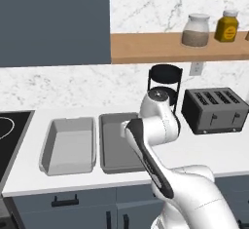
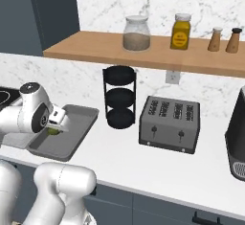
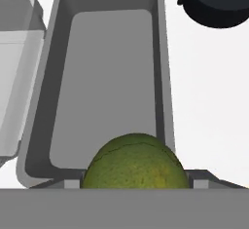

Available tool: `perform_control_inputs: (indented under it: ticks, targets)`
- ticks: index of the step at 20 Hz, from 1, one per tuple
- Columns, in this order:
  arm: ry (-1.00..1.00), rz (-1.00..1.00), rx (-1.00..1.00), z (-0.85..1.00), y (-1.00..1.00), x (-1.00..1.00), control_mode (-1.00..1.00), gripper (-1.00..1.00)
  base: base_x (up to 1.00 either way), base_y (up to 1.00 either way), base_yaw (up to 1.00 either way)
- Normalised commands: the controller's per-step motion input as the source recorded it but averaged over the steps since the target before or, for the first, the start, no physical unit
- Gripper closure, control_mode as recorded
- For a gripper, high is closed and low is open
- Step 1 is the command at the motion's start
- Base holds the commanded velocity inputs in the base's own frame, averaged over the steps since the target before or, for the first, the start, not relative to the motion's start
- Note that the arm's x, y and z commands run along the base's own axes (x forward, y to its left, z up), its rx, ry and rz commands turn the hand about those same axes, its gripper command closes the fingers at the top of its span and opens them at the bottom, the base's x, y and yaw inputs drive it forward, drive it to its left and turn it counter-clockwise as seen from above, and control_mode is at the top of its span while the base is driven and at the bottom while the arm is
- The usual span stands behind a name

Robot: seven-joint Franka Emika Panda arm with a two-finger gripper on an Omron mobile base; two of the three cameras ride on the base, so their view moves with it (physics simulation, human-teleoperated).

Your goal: Place one lime and one chicken drumstick in each tupperware on the nearby counter, to pack two identical lunches.

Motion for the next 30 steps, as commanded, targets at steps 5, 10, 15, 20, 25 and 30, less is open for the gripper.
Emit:
perform_control_inputs:
  ticks: [5, 10, 15, 20, 25, 30]
  targets:
    - [0.12, 0.0, 0.04, -0.54, 0.06, 1.0, -1.0, 1.0, 0.0, 0.0, 0.0]
    - [0.07, 0.0, 0.01, -0.27, 0.07, 0.99, -1.0, 1.0, 0.0, 0.0, 0.0]
    - [0.01, -0.03, 0.0, -0.26, 0.34, 0.84, -1.0, 1.0, 0.0, 0.0, 0.0]
    - [0.0, -0.03, 0.0, -0.37, 0.13, 0.4, -1.0, 1.0, 0.0, 0.0, 0.0]
    - [0.0, -0.03, 0.0, -0.38, 0.05, 0.19, -1.0, -1.0, 0.0, 0.0, 0.0]
    - [-0.01, -0.04, 0.0, -0.03, 0.16, 0.0, -1.0, -1.0, 0.0, 0.0, 0.0]
